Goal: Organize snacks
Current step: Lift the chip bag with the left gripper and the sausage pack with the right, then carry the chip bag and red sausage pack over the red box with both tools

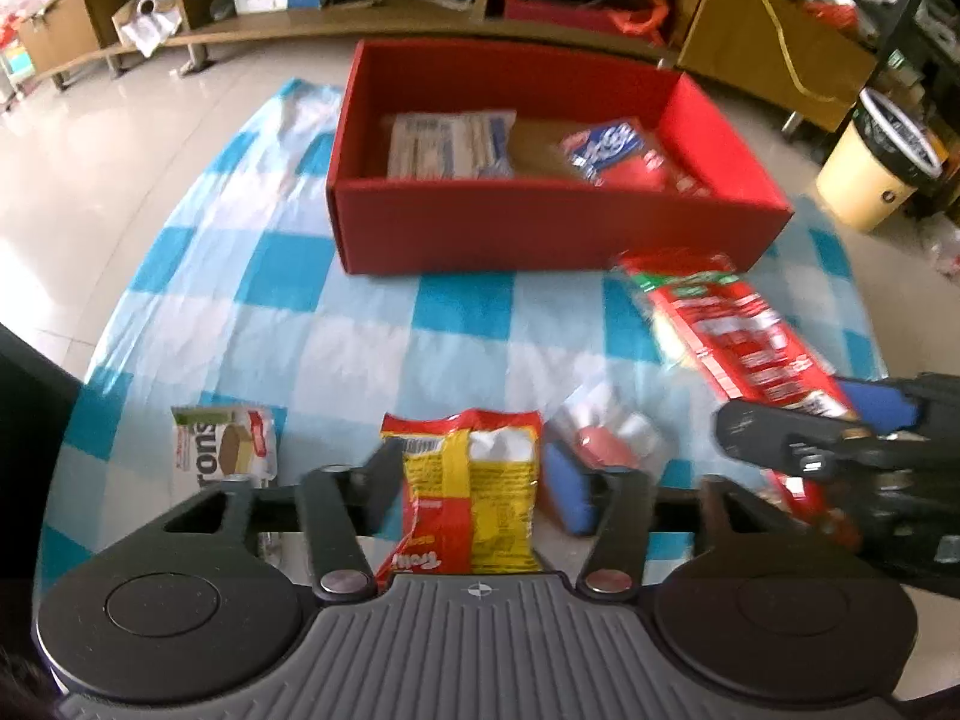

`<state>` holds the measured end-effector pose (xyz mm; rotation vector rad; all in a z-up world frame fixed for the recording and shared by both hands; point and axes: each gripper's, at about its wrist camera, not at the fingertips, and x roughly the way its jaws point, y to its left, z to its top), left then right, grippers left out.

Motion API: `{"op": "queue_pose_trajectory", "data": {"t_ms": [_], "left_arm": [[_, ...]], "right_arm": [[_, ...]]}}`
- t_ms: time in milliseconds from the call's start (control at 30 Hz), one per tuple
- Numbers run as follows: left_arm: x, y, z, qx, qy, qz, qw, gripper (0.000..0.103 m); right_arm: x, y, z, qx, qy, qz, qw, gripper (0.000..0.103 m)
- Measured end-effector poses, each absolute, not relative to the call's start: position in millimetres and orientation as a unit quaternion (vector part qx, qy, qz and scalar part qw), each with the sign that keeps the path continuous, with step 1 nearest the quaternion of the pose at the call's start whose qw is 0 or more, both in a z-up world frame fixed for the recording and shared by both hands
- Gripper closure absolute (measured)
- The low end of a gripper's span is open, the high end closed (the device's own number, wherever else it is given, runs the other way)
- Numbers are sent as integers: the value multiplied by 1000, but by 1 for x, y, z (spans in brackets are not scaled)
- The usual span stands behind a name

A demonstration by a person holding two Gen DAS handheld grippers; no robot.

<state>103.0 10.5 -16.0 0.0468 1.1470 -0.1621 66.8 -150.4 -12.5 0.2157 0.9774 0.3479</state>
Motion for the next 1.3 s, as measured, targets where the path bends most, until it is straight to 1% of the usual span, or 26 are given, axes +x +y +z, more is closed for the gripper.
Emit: {"op": "queue_pose_trajectory", "data": {"t_ms": [100, 167, 267, 333, 400, 433, 667, 967, 1300], "left_arm": [[109, 9, -30, 40, 551, -73, 830, 20], [114, 9, -40, 31, 562, -74, 823, 18], [118, 11, -57, 5, 584, -72, 809, 19], [117, 15, -55, -13, 589, -76, 805, 28], [114, 19, -51, -21, 587, -74, 806, 38], [111, 21, -49, -22, 587, -72, 806, 40], [101, 33, -42, -26, 589, -66, 805, 43], [99, 18, -12, 1, 542, -72, 837, 43], [108, -1, 2, 34, 509, -72, 857, 43]], "right_arm": [[67, -152, -13, 107, 467, 166, 862, 58], [66, -153, -12, 108, 468, 167, 861, 58], [66, -152, -13, 108, 470, 168, 860, 58], [66, -152, -13, 108, 471, 170, 859, 58], [66, -154, -13, 109, 470, 170, 859, 58], [66, -154, -13, 110, 470, 170, 859, 58], [66, -154, -9, 113, 462, 171, 863, 58], [69, -154, -7, 111, 456, 168, 867, 58], [75, -159, -1, 112, 445, 161, 874, 58]]}}
